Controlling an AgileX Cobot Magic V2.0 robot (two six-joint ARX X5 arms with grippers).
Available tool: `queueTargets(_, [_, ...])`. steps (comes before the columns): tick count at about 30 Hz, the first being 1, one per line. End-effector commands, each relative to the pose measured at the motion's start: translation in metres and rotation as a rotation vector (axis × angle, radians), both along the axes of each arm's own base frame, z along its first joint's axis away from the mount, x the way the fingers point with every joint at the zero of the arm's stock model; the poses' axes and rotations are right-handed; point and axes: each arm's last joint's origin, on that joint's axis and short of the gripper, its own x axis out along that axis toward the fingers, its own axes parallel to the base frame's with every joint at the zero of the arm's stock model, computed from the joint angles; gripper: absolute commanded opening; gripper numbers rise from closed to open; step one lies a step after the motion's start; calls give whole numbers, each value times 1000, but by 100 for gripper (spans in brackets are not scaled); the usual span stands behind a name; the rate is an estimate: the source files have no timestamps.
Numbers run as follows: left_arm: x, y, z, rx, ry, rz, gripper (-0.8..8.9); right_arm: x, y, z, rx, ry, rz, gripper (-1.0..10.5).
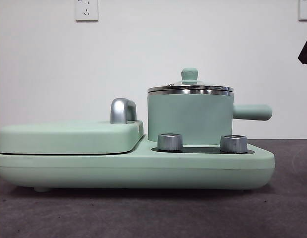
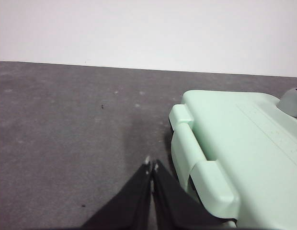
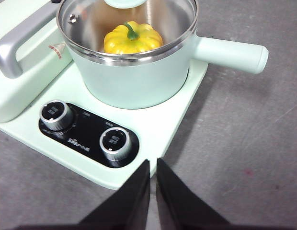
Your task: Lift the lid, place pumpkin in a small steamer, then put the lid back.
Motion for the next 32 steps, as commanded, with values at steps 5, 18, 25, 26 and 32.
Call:
queueTargets(5, [1, 0, -5, 10, 3, 6, 7, -9, -18, -1, -124, -178, -54, 20])
queueTargets(18, [1, 0, -5, 10, 3, 6, 7, -24, -55, -75, 11, -547, -301, 20])
queueTargets(25, [1, 0, -5, 10, 3, 6, 7, -16, -55, -108, 39, -484, -327, 20])
queueTargets(26, [1, 0, -5, 10, 3, 6, 7, -16, -55, -108, 37, -477, -328, 20])
queueTargets(32, [1, 0, -5, 10, 3, 6, 7, -16, -55, -108, 38, -480, -331, 20])
